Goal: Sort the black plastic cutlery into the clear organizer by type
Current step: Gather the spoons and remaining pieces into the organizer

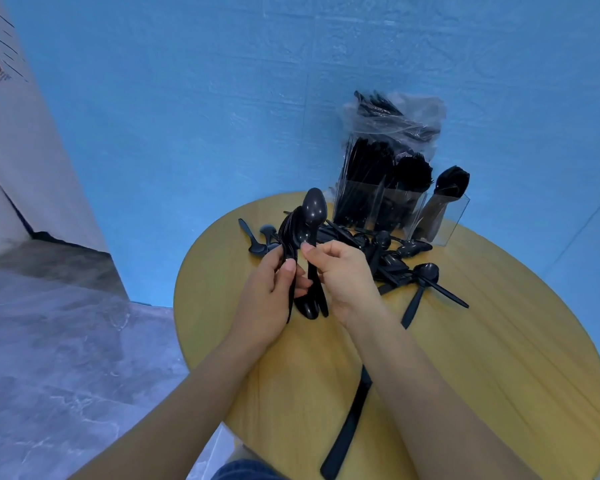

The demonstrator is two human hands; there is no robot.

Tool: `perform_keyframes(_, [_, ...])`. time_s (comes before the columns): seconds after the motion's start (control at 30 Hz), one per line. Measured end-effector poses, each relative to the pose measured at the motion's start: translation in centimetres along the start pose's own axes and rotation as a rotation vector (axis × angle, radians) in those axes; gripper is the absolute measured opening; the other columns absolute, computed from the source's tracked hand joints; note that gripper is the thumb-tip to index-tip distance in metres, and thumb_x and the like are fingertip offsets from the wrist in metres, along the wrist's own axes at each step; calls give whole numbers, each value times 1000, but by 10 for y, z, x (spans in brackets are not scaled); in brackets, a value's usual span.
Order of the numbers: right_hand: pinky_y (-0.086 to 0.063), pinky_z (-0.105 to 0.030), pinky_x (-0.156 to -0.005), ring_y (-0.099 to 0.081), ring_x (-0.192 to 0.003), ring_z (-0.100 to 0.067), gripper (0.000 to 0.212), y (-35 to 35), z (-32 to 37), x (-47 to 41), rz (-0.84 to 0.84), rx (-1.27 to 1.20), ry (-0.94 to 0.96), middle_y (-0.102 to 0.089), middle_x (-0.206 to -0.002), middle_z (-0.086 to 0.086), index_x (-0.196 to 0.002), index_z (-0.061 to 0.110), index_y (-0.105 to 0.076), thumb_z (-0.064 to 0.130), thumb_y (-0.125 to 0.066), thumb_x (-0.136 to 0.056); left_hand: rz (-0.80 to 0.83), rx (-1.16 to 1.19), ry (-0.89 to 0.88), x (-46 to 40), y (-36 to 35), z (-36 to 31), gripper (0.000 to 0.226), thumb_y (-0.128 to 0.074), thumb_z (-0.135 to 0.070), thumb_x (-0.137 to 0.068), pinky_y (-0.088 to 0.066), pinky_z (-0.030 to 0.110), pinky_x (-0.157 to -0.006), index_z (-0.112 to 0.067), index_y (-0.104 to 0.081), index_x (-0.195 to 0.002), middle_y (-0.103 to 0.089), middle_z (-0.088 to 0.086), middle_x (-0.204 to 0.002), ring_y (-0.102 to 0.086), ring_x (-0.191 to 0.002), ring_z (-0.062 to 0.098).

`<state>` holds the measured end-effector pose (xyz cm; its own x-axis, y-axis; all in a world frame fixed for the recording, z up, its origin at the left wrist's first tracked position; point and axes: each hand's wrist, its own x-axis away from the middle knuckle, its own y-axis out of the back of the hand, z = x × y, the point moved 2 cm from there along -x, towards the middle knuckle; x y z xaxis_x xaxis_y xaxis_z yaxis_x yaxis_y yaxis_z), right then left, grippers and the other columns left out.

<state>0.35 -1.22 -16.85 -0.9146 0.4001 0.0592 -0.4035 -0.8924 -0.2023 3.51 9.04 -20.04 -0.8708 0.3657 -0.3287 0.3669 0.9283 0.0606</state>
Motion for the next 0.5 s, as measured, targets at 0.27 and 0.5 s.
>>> perform_keyframes(0.27, [-41, -26, -56, -46, -53, -9, 19, 9, -4, -9, -135, 174, 165, -50, -59, 1, -70, 11, -59, 18, -67, -87, 8, -155, -102, -6, -13, -4, 29, -39, -13, -100, -43, 12, -84, -33, -48, -120, -60, -14, -110, -56, -103, 0])
perform_keyframes(0.5, [-41, -26, -60, -47, -51, -4, 21, 17, -3, -13, -185, 164, 228, -53, -45, 11, -69, 13, -57, 15, -67, -86, 66, -264, -164, -15, -27, -5, 28, -43, -13, -98, -38, 5, -85, -32, -45, -118, -55, -20, -106, -51, -102, -10])
